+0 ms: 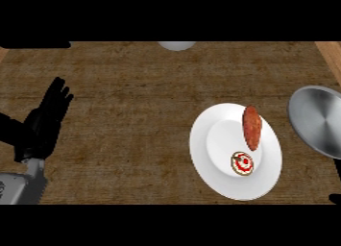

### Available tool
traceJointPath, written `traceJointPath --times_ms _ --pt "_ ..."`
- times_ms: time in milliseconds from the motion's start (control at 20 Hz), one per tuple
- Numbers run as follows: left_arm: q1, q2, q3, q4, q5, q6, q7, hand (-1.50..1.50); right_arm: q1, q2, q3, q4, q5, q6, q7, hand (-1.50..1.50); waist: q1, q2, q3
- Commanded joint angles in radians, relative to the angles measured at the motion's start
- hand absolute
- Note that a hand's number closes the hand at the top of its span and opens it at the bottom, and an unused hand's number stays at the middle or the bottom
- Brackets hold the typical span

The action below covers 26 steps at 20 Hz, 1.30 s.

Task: Pick the cupcake from the plate and place it in the pan

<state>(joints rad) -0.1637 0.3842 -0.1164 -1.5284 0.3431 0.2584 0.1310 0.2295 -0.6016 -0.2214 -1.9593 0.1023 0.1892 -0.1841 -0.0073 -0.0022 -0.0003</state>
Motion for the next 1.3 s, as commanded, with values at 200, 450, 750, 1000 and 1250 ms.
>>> traceJointPath --times_ms 200,450,750,1000,1250 --pt "-0.015 -0.014 -0.004 -0.037 -0.022 0.006 0.032 0.00 -0.137 -0.143 0.128 -0.137 0.159 0.117 0.318 -1.50 0.018 0.003 -0.002" --pt "-0.040 -0.002 0.026 0.008 -0.007 -0.038 0.029 0.00 -0.297 -0.142 0.319 -0.110 0.245 0.204 0.507 -1.50 0.029 0.008 -0.002" --pt "0.001 -0.015 0.015 -0.036 -0.020 -0.026 0.034 0.00 -0.360 -0.215 0.413 -0.012 0.185 0.455 0.613 -1.50 0.031 0.006 -0.002" --pt "0.042 -0.065 -0.009 -0.088 -0.075 0.007 0.041 0.00 -0.393 -0.080 0.531 -0.109 0.239 0.513 0.777 -1.50 0.013 0.001 0.000" --pt "0.050 -0.048 0.032 -0.096 -0.064 -0.023 0.053 0.00 -0.386 -0.064 0.618 -0.173 0.392 0.541 0.852 -1.50 0.010 -0.001 0.000"
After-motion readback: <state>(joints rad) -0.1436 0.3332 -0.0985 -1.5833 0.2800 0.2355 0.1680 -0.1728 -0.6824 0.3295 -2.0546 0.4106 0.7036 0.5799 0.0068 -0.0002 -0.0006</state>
